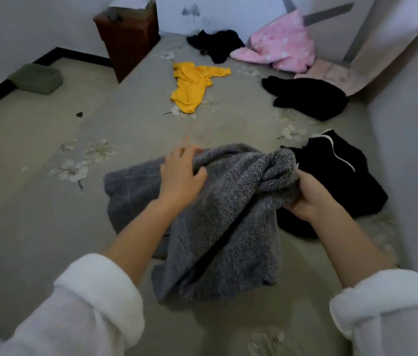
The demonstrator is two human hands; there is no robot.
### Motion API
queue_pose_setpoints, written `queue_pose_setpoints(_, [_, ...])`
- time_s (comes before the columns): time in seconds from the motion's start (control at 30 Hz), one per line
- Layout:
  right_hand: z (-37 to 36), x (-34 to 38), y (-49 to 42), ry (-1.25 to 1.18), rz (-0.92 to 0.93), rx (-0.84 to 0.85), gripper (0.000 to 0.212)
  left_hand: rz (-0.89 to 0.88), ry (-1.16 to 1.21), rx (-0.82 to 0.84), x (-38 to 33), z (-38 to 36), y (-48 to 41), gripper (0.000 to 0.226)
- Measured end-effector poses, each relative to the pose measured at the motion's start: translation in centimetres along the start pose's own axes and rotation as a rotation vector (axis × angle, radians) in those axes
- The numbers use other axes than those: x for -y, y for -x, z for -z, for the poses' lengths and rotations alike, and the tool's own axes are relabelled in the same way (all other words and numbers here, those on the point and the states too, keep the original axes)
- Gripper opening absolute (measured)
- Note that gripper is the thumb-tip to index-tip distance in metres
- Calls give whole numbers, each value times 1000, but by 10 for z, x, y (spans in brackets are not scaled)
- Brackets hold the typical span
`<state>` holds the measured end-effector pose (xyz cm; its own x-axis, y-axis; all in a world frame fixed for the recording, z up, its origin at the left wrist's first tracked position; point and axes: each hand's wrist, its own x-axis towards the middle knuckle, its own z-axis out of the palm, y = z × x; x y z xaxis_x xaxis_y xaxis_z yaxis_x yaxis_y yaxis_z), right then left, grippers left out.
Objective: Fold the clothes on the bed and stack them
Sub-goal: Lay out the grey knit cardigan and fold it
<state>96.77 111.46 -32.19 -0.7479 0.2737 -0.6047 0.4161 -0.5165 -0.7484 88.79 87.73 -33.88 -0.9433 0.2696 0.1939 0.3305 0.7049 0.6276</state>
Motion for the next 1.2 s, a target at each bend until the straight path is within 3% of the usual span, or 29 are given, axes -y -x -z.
queue_pose_setpoints(0.07, [24, -30, -12, 74, -129, -136, 20, 105, 60, 219, 27, -36, 48, 20])
queue_pose_setpoints(0.17, [51, -70, -25, 138, -232, -331, 14, 257, -13, 755, 68, -78, 113, 6])
queue_pose_setpoints(0.2, [59, -79, -29, 122, -212, -406, 20, 260, -39, 911, 77, -89, 129, 6])
queue_pose_setpoints(0.27, [69, -84, -37, 198, -90, -583, 38, 308, -73, 1040, 89, -104, 150, 4])
queue_pose_setpoints(0.3, [72, -83, -41, 403, -29, -669, 50, 350, -68, 1025, 94, -111, 156, 8])
queue_pose_setpoints(0.37, [69, -81, -41, 910, 110, -723, 60, 440, -108, 902, 104, -123, 159, 52])
queue_pose_setpoints(0.43, [60, -88, -39, 1203, 327, -610, 53, 510, -207, 798, 107, -129, 156, 83])
queue_pose_setpoints(0.5, [48, -104, -39, 1405, 414, -383, 51, 555, -257, 783, 109, -136, 150, 97])
queue_pose_setpoints(0.57, [41, -126, -46, 1607, 359, -144, 59, 583, -287, 814, 113, -143, 144, 94])
queue_pose_setpoints(0.67, [43, -155, -64, 1853, 189, 71, 80, 564, -310, 825, 121, -149, 134, 62])
queue_pose_setpoints(0.77, [56, -175, -78, 2112, 120, 93, 96, 552, -298, 840, 130, -148, 128, 33])
queue_pose_setpoints(0.87, [66, -178, -93, 2290, 227, 34, 72, 515, -228, 817, 134, -142, 122, 26])
queue_pose_setpoints(0.93, [62, -171, -100, 2244, 239, 35, 44, 506, -149, 669, 127, -137, 117, 20])
queue_pose_setpoints(1.03, [45, -143, -110, 1709, 222, -136, 22, 498, 13, 489, 96, -129, 107, 6])
queue_pose_setpoints(1.2, [38, -62, -127, 445, 154, -605, 30, 312, 181, 756, 46, -136, 107, 9])
